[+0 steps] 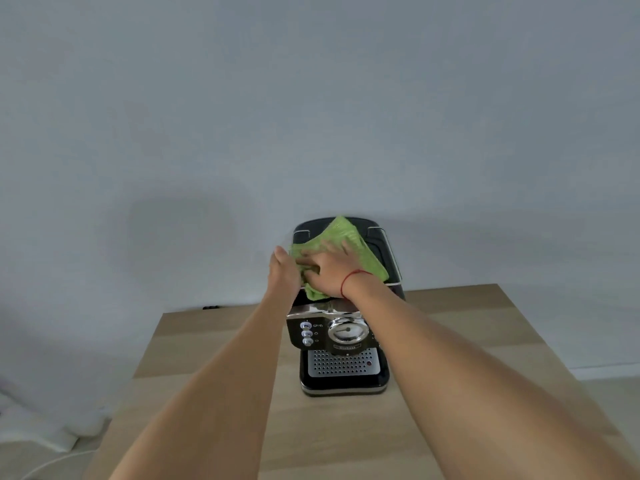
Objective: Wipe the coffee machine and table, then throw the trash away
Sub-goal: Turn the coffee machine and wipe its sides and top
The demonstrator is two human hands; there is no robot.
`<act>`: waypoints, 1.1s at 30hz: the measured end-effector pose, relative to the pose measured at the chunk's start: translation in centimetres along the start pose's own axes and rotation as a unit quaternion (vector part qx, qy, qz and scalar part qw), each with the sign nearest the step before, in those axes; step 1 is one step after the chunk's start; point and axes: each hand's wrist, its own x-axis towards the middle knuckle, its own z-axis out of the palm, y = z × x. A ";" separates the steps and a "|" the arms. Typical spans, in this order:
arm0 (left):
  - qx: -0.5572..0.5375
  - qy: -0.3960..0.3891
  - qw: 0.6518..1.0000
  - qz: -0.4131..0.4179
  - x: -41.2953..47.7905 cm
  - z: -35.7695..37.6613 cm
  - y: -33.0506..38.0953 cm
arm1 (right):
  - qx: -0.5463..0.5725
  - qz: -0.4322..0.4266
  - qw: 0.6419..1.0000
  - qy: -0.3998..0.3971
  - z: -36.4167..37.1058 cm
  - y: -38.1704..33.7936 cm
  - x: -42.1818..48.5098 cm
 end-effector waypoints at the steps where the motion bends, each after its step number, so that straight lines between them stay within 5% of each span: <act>1: -0.005 -0.001 1.000 -0.005 -0.1 0.0 0.0 | 0.019 -0.009 1.000 0.005 0.1 -0.1 -0.3; 4: 0.015 -0.002 1.000 -0.023 -0.5 -0.1 0.2 | 0.072 0.030 0.997 0.024 -0.1 0.9 -1.8; 11: 0.068 0.002 0.998 0.008 -0.8 0.0 -0.1 | 0.082 0.269 0.959 -0.016 -1.9 1.8 -1.5; 19: 0.073 0.013 0.997 0.032 -0.2 0.1 -0.3 | 0.040 0.128 0.991 0.031 0.0 0.8 -0.7; 23: 0.128 0.047 0.989 0.047 -1.5 -0.3 0.2 | 0.239 0.132 0.962 -0.009 -2.1 -0.1 -3.1; 25: 0.242 0.123 0.954 0.126 -1.9 -0.7 0.6 | 0.323 0.143 0.933 0.064 -3.9 0.7 -4.3; 28: 0.359 0.131 0.878 0.287 -2.5 -0.8 2.2 | 0.214 0.208 0.947 0.121 -5.8 2.3 -4.8; 31: 0.511 0.033 0.818 0.262 -3.4 0.3 2.7 | 0.072 0.260 0.963 0.019 -5.5 1.9 -5.2; 33: 0.570 0.021 0.785 0.241 -3.8 1.1 2.4 | 0.053 0.268 0.961 0.037 -4.8 1.5 -4.9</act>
